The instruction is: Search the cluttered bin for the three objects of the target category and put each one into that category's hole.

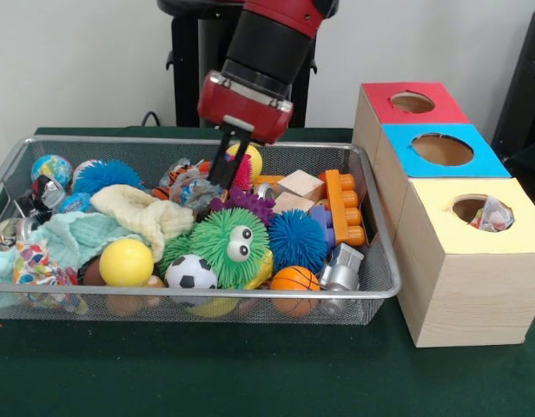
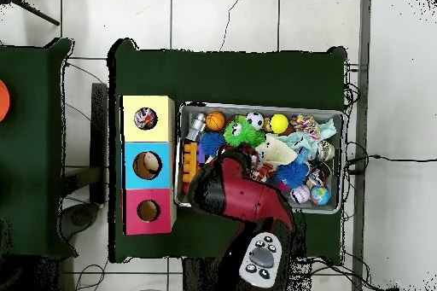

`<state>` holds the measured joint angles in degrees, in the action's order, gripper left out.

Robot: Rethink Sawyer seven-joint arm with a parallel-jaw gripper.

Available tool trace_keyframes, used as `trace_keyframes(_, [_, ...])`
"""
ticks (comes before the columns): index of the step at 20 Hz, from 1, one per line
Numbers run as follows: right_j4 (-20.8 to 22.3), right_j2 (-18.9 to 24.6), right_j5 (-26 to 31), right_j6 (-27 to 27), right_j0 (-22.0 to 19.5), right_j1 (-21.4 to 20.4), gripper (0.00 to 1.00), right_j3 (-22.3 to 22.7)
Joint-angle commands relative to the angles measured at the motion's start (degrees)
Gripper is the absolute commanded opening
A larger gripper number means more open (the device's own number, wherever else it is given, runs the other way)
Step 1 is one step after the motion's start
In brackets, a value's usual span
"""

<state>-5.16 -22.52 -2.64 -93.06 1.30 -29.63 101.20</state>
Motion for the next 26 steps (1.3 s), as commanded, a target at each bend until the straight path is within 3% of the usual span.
trace_keyframes(1, [4.44,4.25,-2.39,-4.27,-3.45,2.49,0.00,-5.94])
trace_keyframes(15, [10.18,7.35,3.00,-2.37,-9.16,1.21,0.00,-9.72])
trace_keyframes(16, [10.58,7.20,3.72,-2.77,-9.15,1.33,1.00,-10.08])
trace_keyframes(26, [12.82,7.81,1.36,-3.58,-10.99,1.93,1.00,-12.06])
